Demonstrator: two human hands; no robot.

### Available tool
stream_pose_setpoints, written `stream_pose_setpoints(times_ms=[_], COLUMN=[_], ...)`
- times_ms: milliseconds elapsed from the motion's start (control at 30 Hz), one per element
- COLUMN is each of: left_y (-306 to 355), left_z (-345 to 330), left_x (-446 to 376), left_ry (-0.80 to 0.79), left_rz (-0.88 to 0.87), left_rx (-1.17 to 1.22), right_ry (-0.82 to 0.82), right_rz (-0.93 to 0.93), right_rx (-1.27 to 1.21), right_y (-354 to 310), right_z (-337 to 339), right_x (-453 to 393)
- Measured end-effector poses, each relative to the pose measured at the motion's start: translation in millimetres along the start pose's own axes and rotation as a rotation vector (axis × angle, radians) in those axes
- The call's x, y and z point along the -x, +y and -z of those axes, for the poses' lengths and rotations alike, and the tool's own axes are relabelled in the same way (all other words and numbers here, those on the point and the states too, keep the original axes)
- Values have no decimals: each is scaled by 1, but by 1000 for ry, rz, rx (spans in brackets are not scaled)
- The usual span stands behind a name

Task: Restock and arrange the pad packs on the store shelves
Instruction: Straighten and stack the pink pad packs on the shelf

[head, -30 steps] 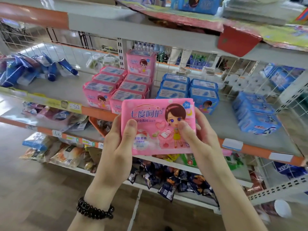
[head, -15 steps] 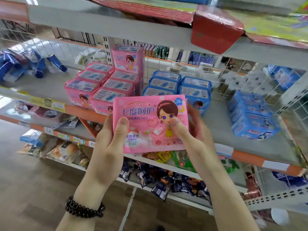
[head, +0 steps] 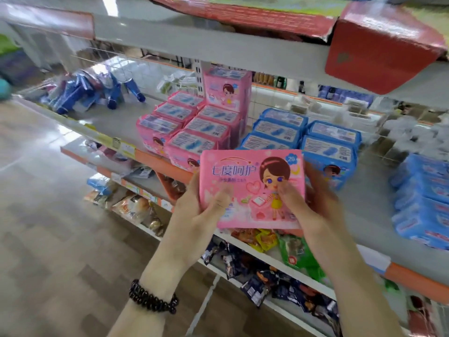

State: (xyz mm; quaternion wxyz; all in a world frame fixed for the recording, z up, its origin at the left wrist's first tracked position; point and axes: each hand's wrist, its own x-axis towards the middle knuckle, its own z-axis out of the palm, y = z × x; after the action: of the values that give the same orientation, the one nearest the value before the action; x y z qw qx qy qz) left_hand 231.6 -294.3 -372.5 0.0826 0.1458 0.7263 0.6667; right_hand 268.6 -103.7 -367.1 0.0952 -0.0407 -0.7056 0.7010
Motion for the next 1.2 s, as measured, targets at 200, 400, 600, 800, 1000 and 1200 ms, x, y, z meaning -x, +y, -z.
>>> stream_pose_setpoints(times_ms=[200, 400, 600, 800, 1000, 1200], left_y=[-4, -16, -32, -42, -61, -71], left_z=[10, 27, 63, 110, 152, 188], left_x=[-20, -50, -102, -158, -205, -240], left_ry=[46, 23, -97, -185, -319, -267], left_rz=[18, 1, -11, -58, -50, -117], left_rx=[19, 77, 75, 85, 27, -208], right_ry=[24, 68, 192, 285, 369, 474], right_rz=[-29, -60, -84, -96, -40, -89], right_rx=[11, 148, 189, 326, 251, 279], right_y=[11, 19, 19, 18, 39, 51], right_z=[-9, -25, -57, -103, -139, -159], right_x=[-23, -52, -82, -128, -162, -186])
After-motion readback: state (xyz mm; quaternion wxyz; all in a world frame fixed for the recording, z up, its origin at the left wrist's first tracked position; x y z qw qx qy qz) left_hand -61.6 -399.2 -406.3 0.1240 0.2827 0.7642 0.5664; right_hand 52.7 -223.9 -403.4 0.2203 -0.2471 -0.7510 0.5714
